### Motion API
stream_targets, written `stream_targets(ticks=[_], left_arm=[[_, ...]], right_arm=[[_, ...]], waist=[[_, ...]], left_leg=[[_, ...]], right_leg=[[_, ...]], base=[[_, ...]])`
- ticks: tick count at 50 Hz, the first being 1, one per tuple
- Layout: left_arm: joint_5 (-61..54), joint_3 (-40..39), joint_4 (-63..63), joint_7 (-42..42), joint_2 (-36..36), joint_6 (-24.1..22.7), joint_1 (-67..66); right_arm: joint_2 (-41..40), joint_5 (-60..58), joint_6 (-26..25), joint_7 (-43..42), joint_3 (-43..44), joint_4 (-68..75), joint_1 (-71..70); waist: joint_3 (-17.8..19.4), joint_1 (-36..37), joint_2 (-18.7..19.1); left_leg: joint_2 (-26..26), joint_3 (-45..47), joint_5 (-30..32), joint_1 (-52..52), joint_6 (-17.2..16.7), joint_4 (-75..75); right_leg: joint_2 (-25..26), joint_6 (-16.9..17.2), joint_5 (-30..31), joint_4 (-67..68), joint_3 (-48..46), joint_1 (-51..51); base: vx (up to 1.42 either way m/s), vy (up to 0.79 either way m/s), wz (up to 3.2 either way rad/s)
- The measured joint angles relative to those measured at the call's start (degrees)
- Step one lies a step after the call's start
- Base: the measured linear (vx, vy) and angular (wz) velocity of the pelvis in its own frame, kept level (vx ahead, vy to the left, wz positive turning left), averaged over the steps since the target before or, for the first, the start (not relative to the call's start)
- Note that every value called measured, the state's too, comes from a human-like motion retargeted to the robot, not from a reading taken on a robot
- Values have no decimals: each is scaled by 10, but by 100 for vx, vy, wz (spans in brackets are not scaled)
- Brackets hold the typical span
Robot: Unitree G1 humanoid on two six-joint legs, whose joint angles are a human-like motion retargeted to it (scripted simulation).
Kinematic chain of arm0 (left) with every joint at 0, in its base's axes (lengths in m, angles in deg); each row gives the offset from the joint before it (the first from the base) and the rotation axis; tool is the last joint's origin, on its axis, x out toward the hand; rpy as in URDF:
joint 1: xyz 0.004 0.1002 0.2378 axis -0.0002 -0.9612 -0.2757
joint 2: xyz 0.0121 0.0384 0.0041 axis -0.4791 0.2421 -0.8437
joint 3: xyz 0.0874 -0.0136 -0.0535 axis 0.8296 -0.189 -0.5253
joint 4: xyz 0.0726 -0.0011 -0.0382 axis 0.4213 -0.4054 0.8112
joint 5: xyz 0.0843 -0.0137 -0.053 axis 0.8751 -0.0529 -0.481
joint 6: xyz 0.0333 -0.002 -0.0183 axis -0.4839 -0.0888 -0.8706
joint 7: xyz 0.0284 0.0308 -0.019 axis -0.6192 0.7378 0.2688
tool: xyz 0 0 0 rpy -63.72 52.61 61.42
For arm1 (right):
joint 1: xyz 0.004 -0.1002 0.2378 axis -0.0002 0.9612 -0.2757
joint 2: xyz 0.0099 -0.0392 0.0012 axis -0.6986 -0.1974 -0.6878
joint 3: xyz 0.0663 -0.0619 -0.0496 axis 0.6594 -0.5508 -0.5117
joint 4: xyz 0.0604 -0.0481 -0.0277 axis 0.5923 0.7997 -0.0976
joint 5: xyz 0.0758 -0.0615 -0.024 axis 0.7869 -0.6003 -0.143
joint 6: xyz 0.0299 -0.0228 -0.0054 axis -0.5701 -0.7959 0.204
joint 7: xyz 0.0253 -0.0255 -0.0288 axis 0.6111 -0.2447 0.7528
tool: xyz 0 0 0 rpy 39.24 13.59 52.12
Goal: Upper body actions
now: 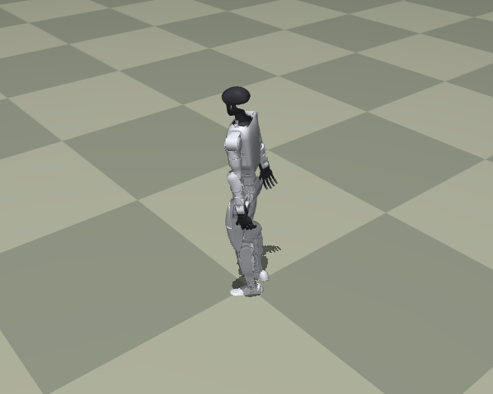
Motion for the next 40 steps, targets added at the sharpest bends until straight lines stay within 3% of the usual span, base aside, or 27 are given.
stream_targets(ticks=[6,10,18,20,23,25,27,33,37,40], left_arm=[[-23,-1,38,-11,9,-10,16],[-29,0,73,-26,12,-21,12],[-9,-7,76,-5,9,-52,-24],[-13,-9,58,9,10,-52,-43],[-19,-22,26,0,12,-31,-64],[-15,-30,5,-17,4,-22,-74],[-14,-32,-12,-26,-10,-17,-93],[-2,-45,-36,6,-23,15,-167],[-24,-87,-36,72,-14,6,-218],[-52,-119,-36,83,-6,5,-230]], right_arm=[[23,64,-6,-21,30,40,33],[22,97,-18,-20,36,40,32],[-24,162,-19,28,-23,40,-34],[-43,168,-19,50,-50,40,-57],[-67,168,-17,94,-81,30,-105],[-78,168,-6,111,-86,14,-143],[-85,165,10,128,-85,-7,-177],[-95,165,39,123,-46,-78,-248],[-99,211,58,131,-73,-124,-259],[-104,208,65,139,-80,-141,-260]], waist=[[-13,17,1],[-19,15,9],[-9,23,27],[-1,32,27],[19,49,20],[38,63,17],[57,93,8],[79,145,20],[61,135,16],[53,133,18]], left_leg=[[-3,9,-4,11,-6,-5],[-1,8,-6,14,-12,-4],[22,11,-34,0,-32,85],[29,16,-8,-11,-36,132],[59,2,88,-69,-50,272],[88,-22,157,-138,-34,396],[108,-24,200,-197,12,491],[182,-9,85,-328,74,709],[169,-23,80,-382,54,762],[191,-3,79,-365,41,758]], right_leg=[[-4,-12,-25,-34,-43,20],[7,-18,-23,-57,-25,30],[8,-32,-20,-72,-19,50],[4,-35,-20,-72,-14,58],[-15,-39,-20,-72,-20,66],[-24,-43,-23,-71,-26,71],[-31,-49,-24,-70,-23,79],[-28,-63,-35,-68,-33,94],[-27,-70,-41,-69,-43,91],[-24,-71,-46,-68,-51,94]], base=[[3,-8,-12],[-1,-10,2],[-7,-10,0],[-11,-15,-3],[-20,-11,21],[-24,-19,50],[-18,-26,19],[-8,-10,29],[7,-1,29],[6,-1,17]])
